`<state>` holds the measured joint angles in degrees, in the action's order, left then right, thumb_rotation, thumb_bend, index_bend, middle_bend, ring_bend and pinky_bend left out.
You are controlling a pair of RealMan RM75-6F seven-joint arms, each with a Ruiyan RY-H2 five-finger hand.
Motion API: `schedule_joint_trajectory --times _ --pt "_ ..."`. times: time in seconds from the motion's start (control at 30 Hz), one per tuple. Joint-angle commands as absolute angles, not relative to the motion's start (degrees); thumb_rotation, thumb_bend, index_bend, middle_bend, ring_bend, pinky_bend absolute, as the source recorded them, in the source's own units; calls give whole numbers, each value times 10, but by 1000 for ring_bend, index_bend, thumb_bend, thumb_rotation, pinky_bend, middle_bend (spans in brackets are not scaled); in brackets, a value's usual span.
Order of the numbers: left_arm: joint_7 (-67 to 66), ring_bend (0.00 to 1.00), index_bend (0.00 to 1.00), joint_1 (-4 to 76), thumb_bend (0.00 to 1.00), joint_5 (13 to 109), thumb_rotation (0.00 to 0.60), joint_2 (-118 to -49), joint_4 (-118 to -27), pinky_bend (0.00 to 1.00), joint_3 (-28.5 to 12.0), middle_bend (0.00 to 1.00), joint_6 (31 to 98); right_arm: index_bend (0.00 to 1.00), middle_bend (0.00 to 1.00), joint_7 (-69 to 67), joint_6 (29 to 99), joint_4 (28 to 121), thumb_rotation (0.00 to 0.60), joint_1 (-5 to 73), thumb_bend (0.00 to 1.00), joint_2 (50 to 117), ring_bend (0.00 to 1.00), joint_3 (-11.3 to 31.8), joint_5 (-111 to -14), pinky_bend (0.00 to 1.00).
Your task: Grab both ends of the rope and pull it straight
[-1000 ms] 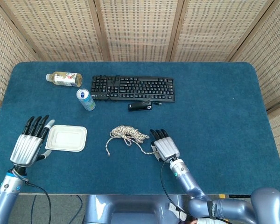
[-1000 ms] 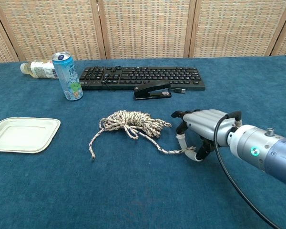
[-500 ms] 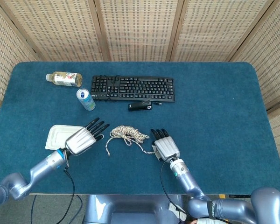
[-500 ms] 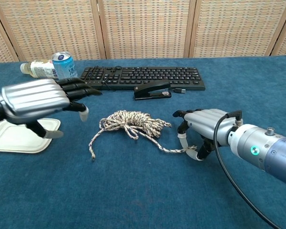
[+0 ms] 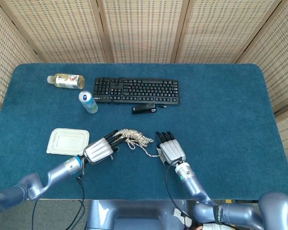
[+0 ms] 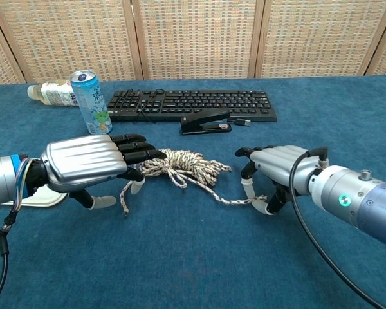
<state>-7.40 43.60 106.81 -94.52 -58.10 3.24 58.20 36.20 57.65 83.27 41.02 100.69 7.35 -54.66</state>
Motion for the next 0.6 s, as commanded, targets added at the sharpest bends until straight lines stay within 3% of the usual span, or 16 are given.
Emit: schedule_joint_trajectory --times 0.03,0.6 --pt "-71 0 429 436 377 1060 600 -953 -577 0 37 0 579 664 0 362 577 833 600 410 469 1006 0 73 -547 0" --pt "-84 0 480 447 383 1045 600 -983 -560 0 53 0 575 673 3 350 576 825 600 407 471 1006 0 68 -552 0"
